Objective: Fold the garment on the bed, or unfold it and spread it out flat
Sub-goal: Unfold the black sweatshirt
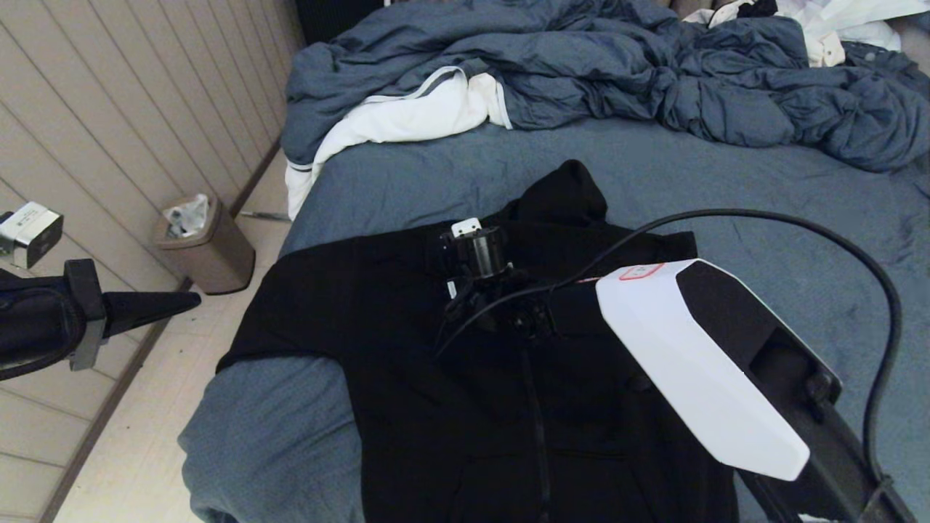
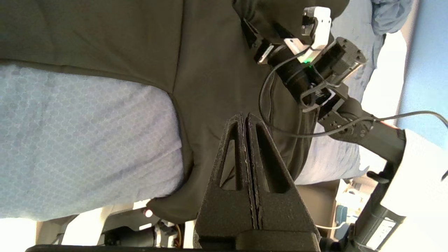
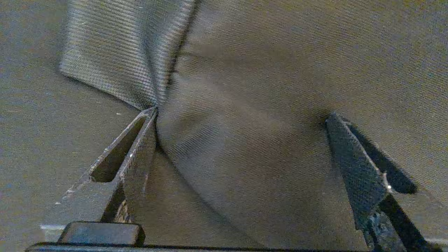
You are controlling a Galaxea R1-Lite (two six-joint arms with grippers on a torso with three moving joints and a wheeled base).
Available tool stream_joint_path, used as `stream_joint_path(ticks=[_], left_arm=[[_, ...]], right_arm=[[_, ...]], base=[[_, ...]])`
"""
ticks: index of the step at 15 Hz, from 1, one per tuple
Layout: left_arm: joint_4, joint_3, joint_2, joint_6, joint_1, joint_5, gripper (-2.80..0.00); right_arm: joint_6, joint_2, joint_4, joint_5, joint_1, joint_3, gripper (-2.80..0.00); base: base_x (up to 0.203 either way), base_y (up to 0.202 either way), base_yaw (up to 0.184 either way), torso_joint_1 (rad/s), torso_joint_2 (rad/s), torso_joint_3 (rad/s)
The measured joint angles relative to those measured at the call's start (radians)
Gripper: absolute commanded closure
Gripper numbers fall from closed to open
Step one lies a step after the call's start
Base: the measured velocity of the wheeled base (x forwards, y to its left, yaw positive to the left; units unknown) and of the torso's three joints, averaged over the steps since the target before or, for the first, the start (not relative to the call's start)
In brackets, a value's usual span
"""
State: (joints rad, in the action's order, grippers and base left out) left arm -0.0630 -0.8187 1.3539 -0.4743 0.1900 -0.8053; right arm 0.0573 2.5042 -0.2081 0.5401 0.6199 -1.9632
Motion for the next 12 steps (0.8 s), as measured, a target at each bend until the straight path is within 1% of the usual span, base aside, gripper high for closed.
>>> stream_joint_path(ticks=[8, 11, 12], left_arm=[[-0.007, -0.002, 0.021, 0.002, 0.000, 0.000, 0.00], [-0.007, 0.000, 0.020, 0.001, 0.000, 0.000, 0.00], [-0.007, 0.000, 0.020, 0.001, 0.000, 0.000, 0.00]], right_arm=[[0.028, -0.013, 0.009, 0.001, -0.003, 0.001, -2.80], [0.033, -0.016, 0.011, 0.003, -0.024, 0.002, -2.80], [0.033, -0.014, 0.011, 0.005, -0.025, 0.002, 0.00]], base=[[0.000, 0.000, 0.000, 0.000, 0.00, 0.000], [0.000, 0.000, 0.000, 0.000, 0.00, 0.000], [0.000, 0.000, 0.000, 0.000, 0.00, 0.000]])
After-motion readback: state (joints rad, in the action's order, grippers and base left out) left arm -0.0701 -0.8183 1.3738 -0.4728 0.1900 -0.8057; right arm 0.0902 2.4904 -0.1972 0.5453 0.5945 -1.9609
